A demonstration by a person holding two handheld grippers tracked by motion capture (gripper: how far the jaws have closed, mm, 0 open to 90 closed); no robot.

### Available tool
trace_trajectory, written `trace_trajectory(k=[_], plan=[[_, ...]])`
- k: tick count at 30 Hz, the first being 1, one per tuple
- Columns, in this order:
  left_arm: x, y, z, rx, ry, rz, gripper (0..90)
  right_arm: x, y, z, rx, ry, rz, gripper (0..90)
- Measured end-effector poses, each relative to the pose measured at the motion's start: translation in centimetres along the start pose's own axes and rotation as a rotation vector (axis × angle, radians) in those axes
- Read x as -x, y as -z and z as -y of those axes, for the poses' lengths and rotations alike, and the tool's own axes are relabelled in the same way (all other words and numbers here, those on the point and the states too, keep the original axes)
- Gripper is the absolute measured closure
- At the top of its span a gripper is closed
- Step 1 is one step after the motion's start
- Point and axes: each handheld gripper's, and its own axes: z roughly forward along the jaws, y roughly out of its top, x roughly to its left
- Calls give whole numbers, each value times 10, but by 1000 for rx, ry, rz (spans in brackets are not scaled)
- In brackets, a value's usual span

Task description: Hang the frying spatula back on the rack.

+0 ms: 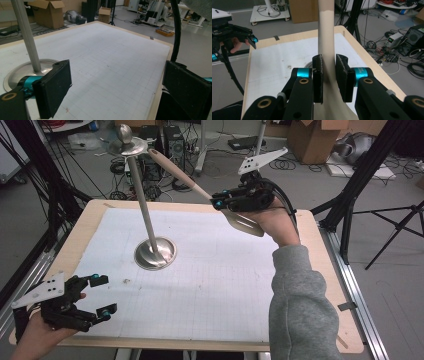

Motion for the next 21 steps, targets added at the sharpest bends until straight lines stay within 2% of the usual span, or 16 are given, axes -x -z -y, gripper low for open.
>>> trace_trajectory(k=[9, 21], plan=[[0, -1, 1, -1, 2, 0, 91, 2, -8, 6, 9, -22, -16, 768], [0, -1, 1, -7, 4, 1, 91, 1, -21, 9, 10, -25, -27, 768]])
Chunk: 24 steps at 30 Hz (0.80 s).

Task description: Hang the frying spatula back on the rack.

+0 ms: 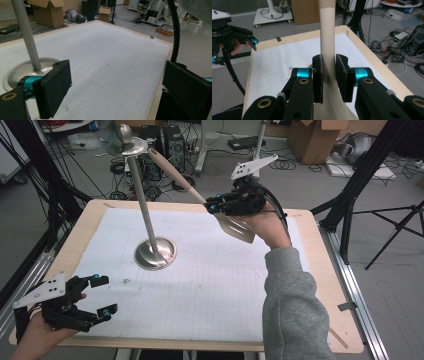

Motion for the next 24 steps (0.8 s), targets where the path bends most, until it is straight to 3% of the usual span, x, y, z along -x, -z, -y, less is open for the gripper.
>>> trace_trajectory(k=[24], plan=[[1, 1, 0, 3, -1, 1, 91, -1, -36, 3, -43, 0, -8, 768]])
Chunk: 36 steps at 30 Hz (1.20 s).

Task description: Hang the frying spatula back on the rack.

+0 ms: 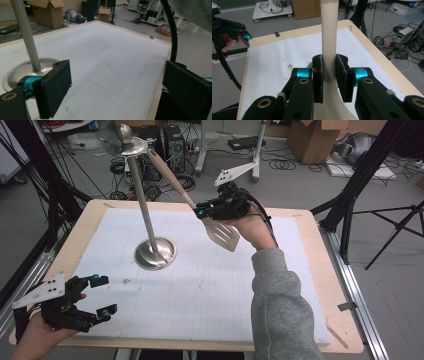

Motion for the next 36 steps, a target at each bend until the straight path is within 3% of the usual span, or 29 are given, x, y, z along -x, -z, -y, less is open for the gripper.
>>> trace_trajectory(k=[17, 36], plan=[[0, 3, 4, -4, 7, -13, 91, 4, -28, 2, 0, 9, -29, 769], [1, 4, 4, -6, 5, -21, 91, 4, -41, 4, -26, -10, -48, 756]])
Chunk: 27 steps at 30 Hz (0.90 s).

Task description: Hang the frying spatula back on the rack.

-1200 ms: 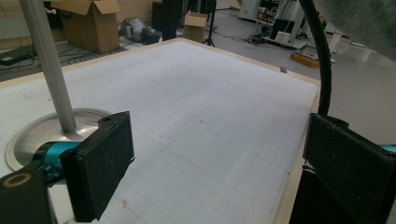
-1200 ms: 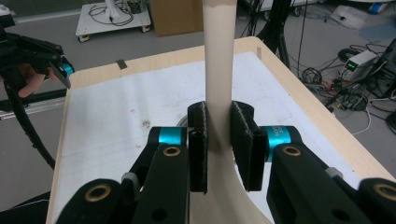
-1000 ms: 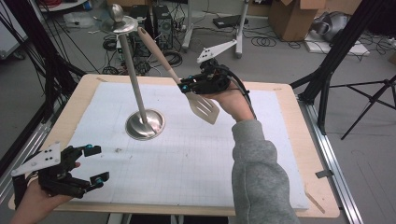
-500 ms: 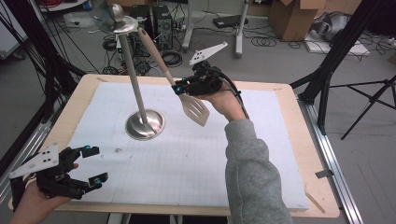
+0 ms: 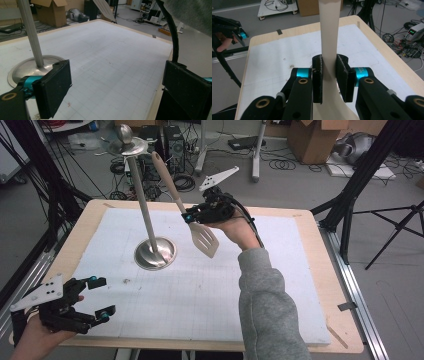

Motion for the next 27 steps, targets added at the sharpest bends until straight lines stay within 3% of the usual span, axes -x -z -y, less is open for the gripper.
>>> trace_trajectory(k=[3, 5, 12, 14, 19, 27], plan=[[0, 0, 0, 2, -3, -1, 92, -1, -1, -1, 18, 4, 4, 711], [0, 1, -1, 4, -3, -1, 91, -1, 0, -2, 47, 19, 23, 607], [1, 0, -1, 3, -3, 1, 91, -4, 6, -1, 65, 47, 64, 265], [1, 0, -1, 5, -2, -1, 91, -4, 7, 1, 79, 40, 78, 212], [0, 0, 0, -1, -2, -4, 91, -3, 10, 7, 105, 32, 89, 174], [1, -1, 0, -3, -5, -3, 91, -4, 12, 11, 98, 28, 84, 150]])
